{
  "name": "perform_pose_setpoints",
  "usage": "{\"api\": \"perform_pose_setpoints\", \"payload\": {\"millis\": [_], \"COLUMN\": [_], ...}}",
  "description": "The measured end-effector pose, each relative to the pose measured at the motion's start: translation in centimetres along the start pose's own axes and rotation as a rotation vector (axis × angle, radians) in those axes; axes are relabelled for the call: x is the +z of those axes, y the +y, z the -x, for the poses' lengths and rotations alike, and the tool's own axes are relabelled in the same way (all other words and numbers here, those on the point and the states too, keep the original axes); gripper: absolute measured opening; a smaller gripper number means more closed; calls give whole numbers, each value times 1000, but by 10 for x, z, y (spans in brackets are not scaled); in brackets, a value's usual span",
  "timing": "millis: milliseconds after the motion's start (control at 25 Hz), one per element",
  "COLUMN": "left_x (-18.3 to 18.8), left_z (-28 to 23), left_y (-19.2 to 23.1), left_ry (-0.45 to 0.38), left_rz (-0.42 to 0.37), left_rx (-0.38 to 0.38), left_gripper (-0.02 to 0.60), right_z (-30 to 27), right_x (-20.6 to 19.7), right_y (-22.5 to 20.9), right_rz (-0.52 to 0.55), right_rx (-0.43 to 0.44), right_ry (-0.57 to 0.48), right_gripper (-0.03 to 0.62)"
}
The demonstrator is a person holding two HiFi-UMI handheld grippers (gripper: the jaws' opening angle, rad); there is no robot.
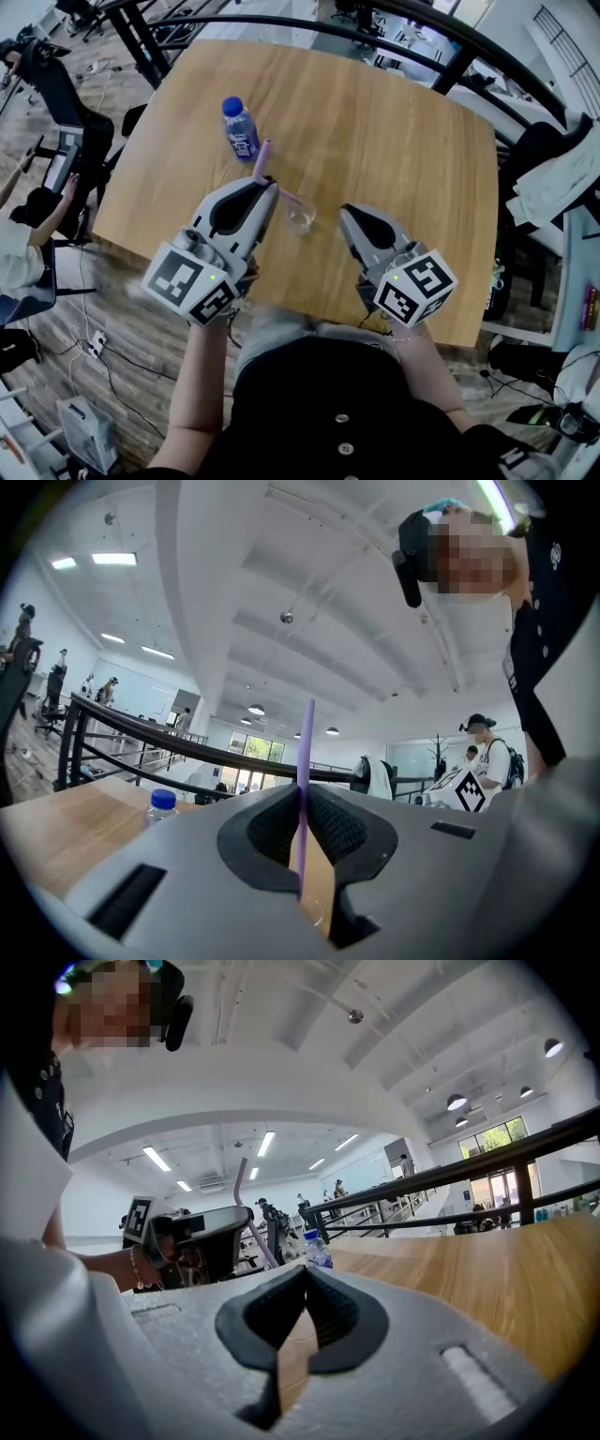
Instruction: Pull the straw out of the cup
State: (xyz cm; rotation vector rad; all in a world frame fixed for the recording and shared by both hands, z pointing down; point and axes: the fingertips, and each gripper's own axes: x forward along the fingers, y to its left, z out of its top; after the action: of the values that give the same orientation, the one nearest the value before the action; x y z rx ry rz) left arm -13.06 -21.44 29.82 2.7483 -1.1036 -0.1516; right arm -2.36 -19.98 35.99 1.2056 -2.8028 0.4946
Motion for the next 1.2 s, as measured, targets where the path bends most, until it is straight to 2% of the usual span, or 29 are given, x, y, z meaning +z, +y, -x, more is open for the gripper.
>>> {"api": "perform_pose_setpoints", "payload": {"millis": [280, 480, 640, 920, 1200], "left_x": [16, 30, 36, 32, 10], "left_z": [23, 38, 49, 60, 57], "left_y": [8, 8, 9, 11, 15], "left_ry": [-173, -316, -398, -464, -439], "left_rz": [119, 198, 238, 277, 315], "left_rx": [33, 25, 30, 37, 73], "left_gripper": [40, 40, 40, 40, 40], "right_z": [3, 5, 6, 6, 0], "right_x": [16, 29, 33, 40, 36], "right_y": [1, 0, 1, 13, 22], "right_rz": [-15, -20, -33, -60, -90], "right_rx": [6, 13, 37, 142, 216], "right_ry": [-45, -76, -101, -151, -145], "right_gripper": [-2, -2, -2, -2, -2]}}
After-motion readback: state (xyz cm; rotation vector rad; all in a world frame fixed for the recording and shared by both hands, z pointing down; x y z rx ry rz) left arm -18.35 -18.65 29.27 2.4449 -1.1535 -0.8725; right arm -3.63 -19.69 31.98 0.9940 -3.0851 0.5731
